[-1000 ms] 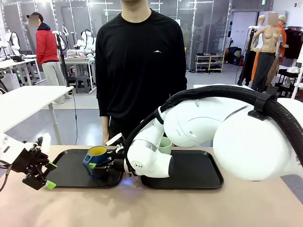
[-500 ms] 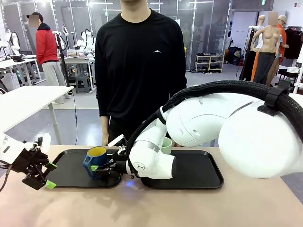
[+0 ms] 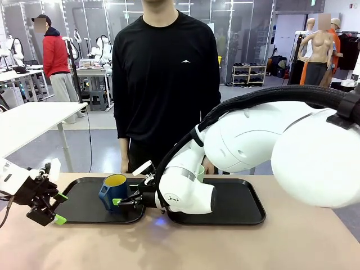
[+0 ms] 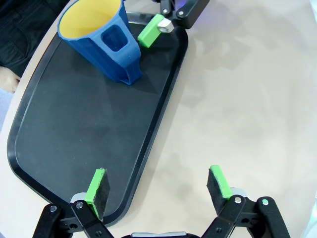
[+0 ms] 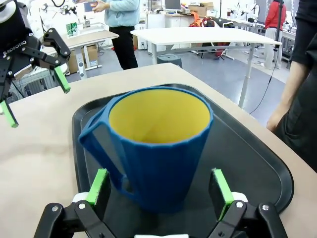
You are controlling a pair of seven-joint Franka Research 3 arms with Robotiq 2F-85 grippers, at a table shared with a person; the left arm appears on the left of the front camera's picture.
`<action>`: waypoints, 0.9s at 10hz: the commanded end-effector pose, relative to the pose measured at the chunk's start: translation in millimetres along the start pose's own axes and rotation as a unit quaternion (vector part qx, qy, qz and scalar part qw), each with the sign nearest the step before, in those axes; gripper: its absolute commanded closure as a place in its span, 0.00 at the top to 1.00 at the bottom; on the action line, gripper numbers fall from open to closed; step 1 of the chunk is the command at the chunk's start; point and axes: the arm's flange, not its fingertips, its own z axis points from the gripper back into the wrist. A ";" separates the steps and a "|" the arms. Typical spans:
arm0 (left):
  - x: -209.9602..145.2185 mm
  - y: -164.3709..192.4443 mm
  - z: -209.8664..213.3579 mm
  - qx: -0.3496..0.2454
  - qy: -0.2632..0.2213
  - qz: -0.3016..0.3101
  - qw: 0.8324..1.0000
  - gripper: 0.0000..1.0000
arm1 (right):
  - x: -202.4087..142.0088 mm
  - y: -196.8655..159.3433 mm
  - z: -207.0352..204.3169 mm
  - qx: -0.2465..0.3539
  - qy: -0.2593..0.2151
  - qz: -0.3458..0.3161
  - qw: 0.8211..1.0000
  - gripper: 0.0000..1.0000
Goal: Sort and store the cups by type.
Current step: Pick up the Handle plastic cup and place it into the empty Flat Tray.
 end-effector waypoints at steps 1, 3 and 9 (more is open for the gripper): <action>-0.8 -0.2 -1.8 0.005 0.001 0.000 1.000 1.00 | -8.9 19.7 19.0 -0.006 0.000 0.008 1.000 1.00; -0.8 -0.2 -1.8 0.005 0.001 0.000 1.000 1.00 | -7.1 23.4 32.3 -0.009 0.009 0.014 1.000 1.00; -0.8 -0.2 -1.8 0.005 0.001 0.000 1.000 1.00 | 4.8 30.4 62.6 0.022 0.036 0.029 0.999 1.00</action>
